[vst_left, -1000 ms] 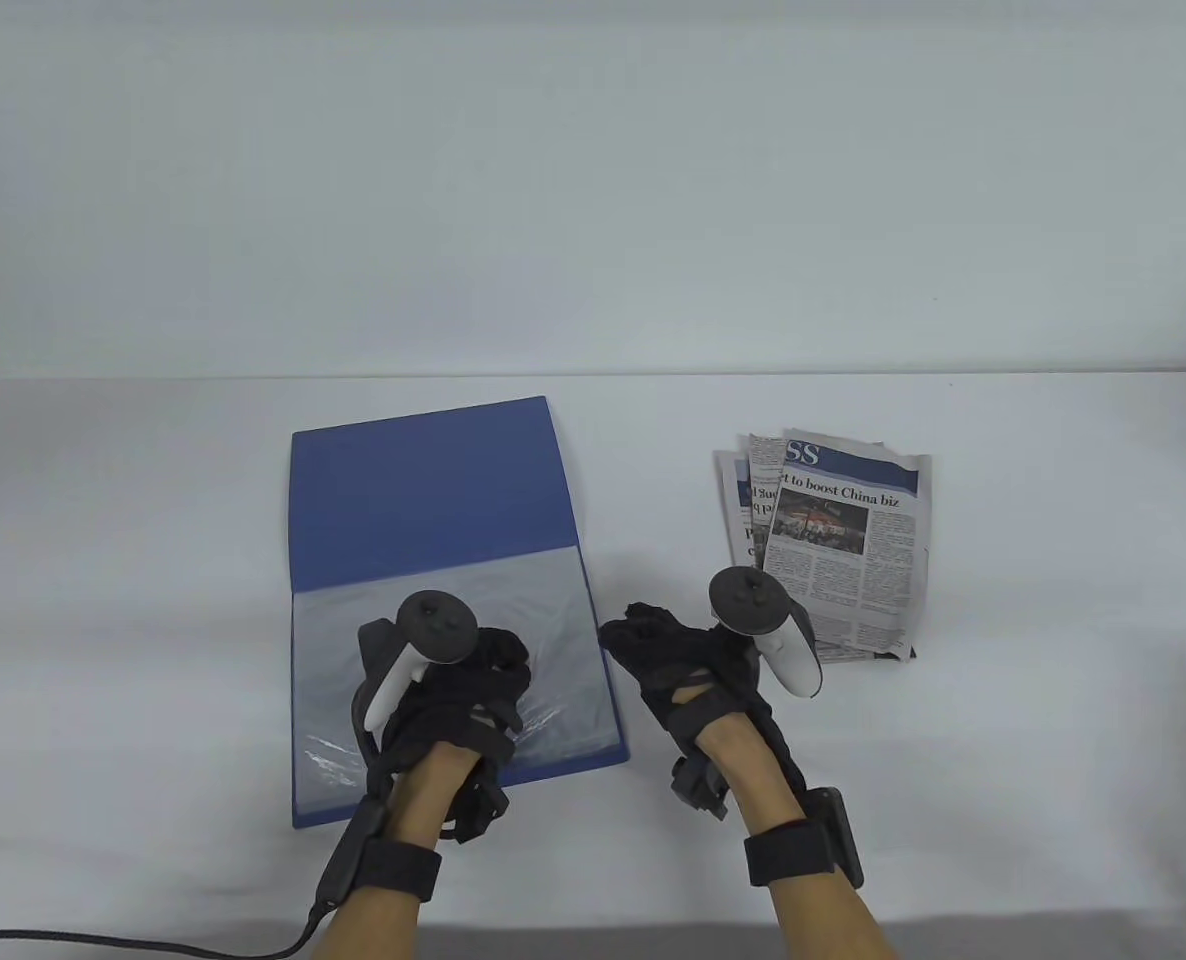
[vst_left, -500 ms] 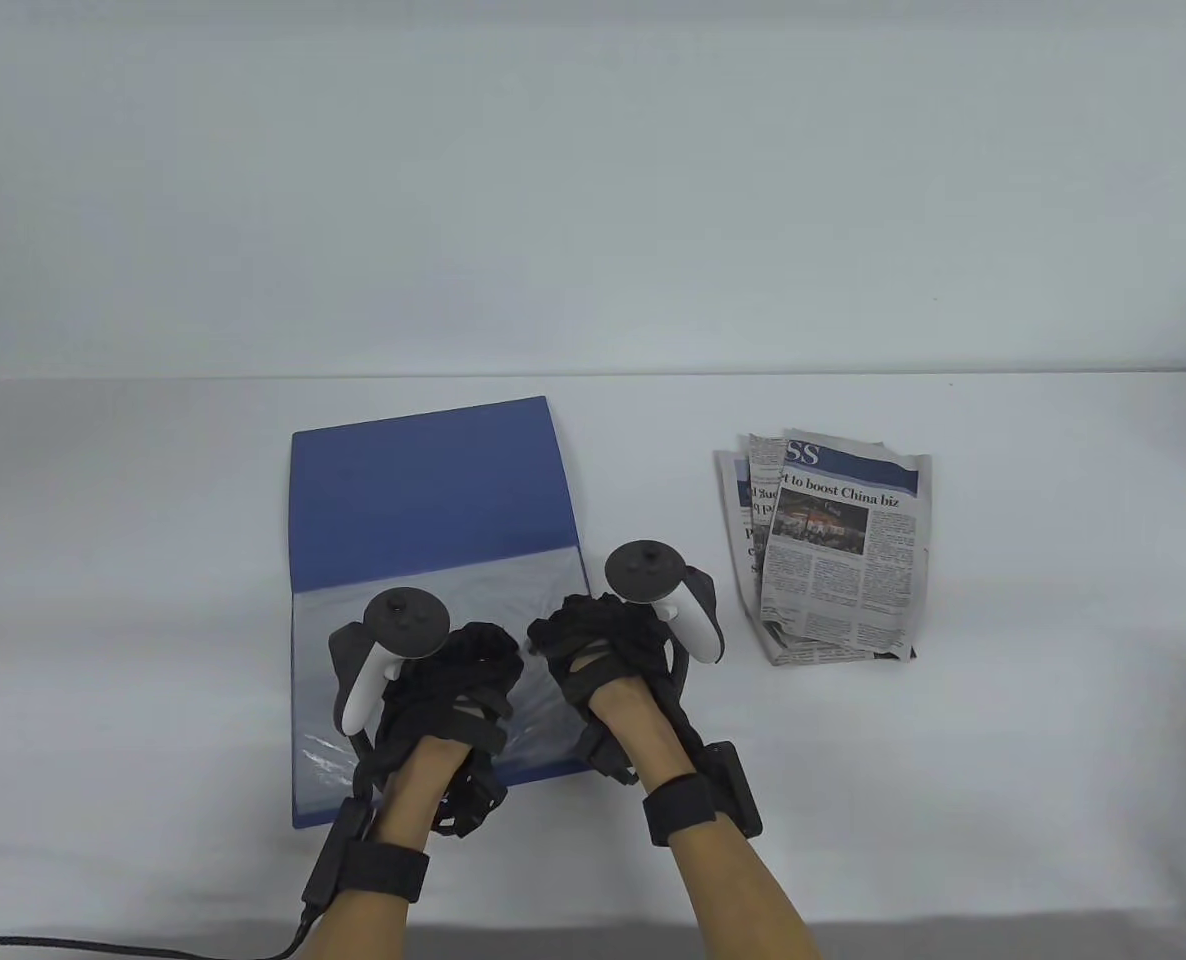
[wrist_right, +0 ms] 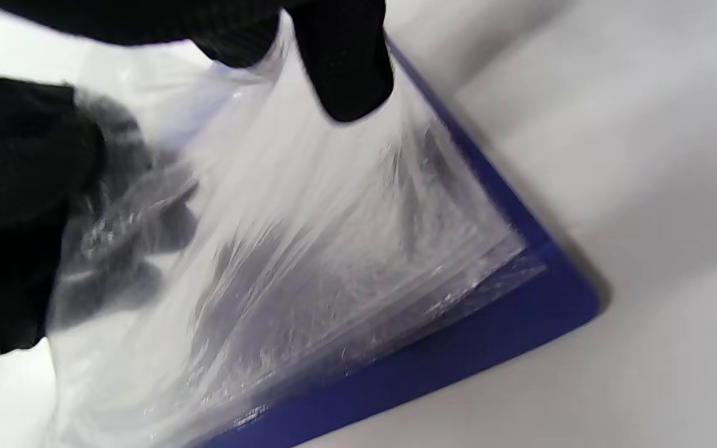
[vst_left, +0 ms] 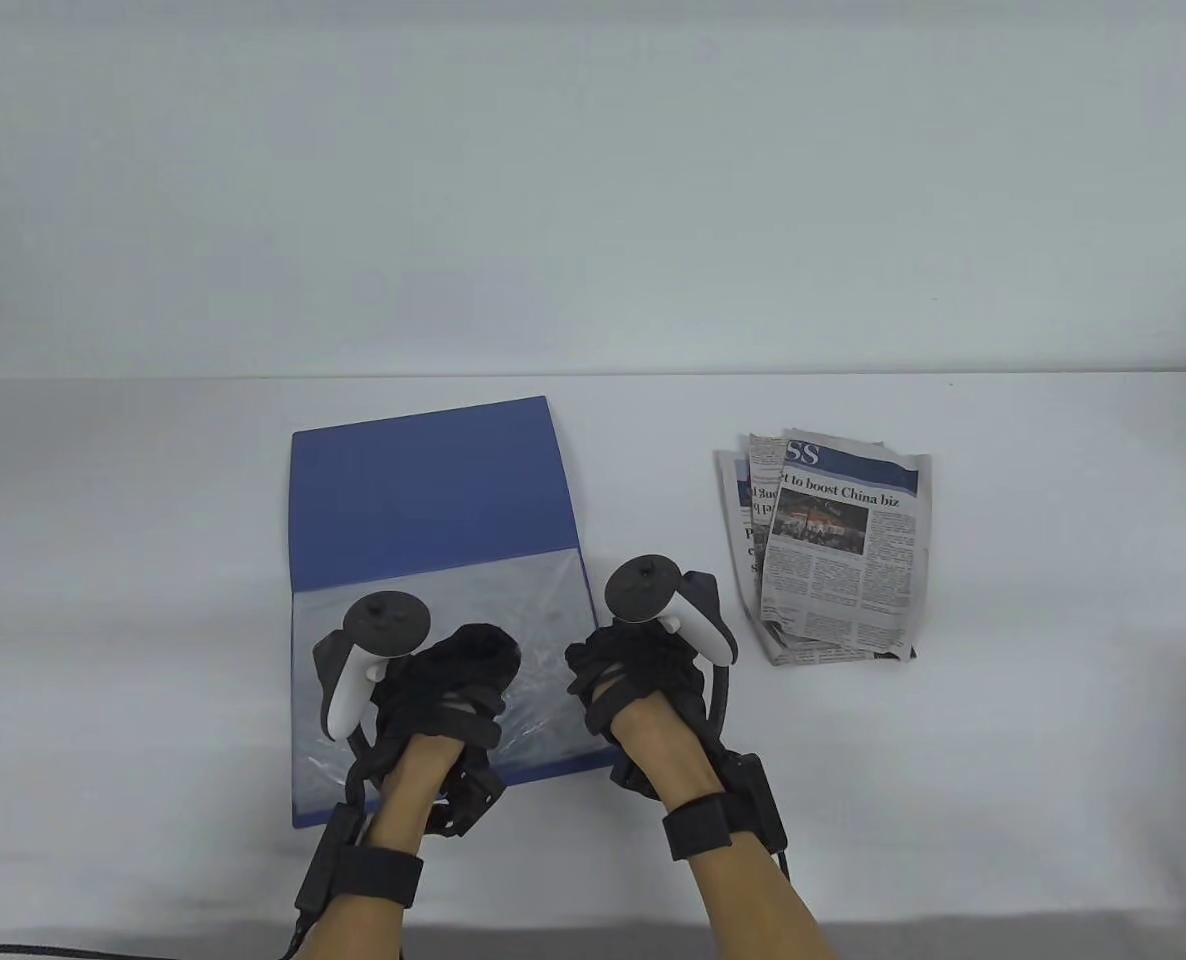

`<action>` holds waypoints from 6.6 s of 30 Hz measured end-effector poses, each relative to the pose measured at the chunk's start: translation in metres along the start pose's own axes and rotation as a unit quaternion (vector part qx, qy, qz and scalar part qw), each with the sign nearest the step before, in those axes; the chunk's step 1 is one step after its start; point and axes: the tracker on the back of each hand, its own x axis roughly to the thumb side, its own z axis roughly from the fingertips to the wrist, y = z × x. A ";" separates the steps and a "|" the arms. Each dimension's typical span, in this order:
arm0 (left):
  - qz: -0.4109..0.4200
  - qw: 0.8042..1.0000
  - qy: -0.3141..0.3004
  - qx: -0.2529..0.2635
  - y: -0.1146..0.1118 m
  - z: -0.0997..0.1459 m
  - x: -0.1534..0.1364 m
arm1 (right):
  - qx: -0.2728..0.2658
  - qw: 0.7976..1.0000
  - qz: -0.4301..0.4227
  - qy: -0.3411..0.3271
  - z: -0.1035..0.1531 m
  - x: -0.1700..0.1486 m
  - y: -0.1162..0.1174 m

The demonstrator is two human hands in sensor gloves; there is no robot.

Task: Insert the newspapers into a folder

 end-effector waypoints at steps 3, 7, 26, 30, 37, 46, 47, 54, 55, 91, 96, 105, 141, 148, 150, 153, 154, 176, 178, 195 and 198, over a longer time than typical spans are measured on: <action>-0.063 0.998 -0.002 0.012 -0.002 0.000 0.006 | -0.068 0.994 -0.040 -0.078 0.008 -0.002 -0.012; -0.057 0.998 -0.005 0.013 -0.003 0.000 0.006 | 0.007 0.990 -0.060 -0.126 -0.001 -0.008 -0.002; -0.046 0.999 -0.008 0.025 0.002 0.002 0.004 | -0.103 0.994 -0.036 -0.028 0.024 -0.061 -0.081; -0.042 0.999 -0.010 0.021 -0.002 0.002 0.005 | -0.252 0.952 -0.040 0.167 0.049 -0.135 -0.114; -0.057 0.998 -0.019 0.015 -0.005 0.002 0.009 | -0.286 0.876 -0.031 0.388 0.056 -0.202 -0.110; -0.044 0.999 -0.022 0.011 0.000 0.002 0.005 | -0.266 0.867 -0.009 0.421 0.065 -0.207 -0.112; -0.044 0.999 -0.022 0.010 -0.001 0.002 0.005 | -0.267 0.871 -0.014 0.413 0.066 -0.208 -0.113; -0.046 0.998 -0.027 0.014 -0.001 0.003 0.007 | -0.376 0.860 -0.117 0.324 0.089 -0.214 -0.118; -0.045 0.998 -0.029 0.014 -0.001 0.004 0.008 | -0.409 0.849 -0.147 0.300 0.097 -0.213 -0.120; -0.040 0.998 -0.025 0.035 0.005 0.006 0.004 | -0.080 0.921 -0.380 0.024 0.071 -0.165 -0.113; -0.047 0.998 -0.028 0.036 0.005 0.005 0.005 | -0.088 0.908 -0.410 -0.002 0.074 -0.170 -0.117; -0.049 0.998 -0.028 0.033 0.005 0.005 0.005 | -0.009 0.909 -0.417 0.015 0.057 -0.172 -0.099; -0.137 0.990 -0.030 0.008 -0.010 -0.003 0.013 | 0.037 0.968 -0.181 -0.172 -0.026 -0.011 -0.007; -0.133 0.991 -0.031 0.010 -0.008 -0.002 0.012 | 0.073 0.967 -0.159 -0.184 -0.029 0.009 0.013; -0.116 0.993 -0.035 0.014 -0.006 -0.001 0.012 | 0.056 0.966 -0.176 -0.183 -0.025 0.005 0.005; -0.109 0.993 -0.034 0.037 -0.003 0.003 0.013 | 0.026 0.973 -0.140 -0.181 -0.015 -0.003 -0.015; -0.108 0.993 -0.032 0.043 -0.002 0.003 0.012 | 0.039 0.977 -0.118 -0.176 -0.013 -0.005 -0.019; 0.023 0.993 -0.068 0.097 0.012 0.016 0.009 | -0.027 0.977 0.107 -0.183 -0.005 0.026 -0.005; 0.026 0.986 -0.091 0.137 0.013 0.025 0.018 | -0.049 0.977 0.075 -0.191 -0.004 0.029 -0.011; -0.074 0.936 -0.186 0.291 0.010 0.068 0.056 | -0.167 0.962 -0.186 -0.110 -0.067 0.084 -0.082; -0.059 0.946 -0.159 0.275 0.011 0.059 0.046 | -0.169 0.948 -0.260 -0.072 -0.089 0.087 -0.090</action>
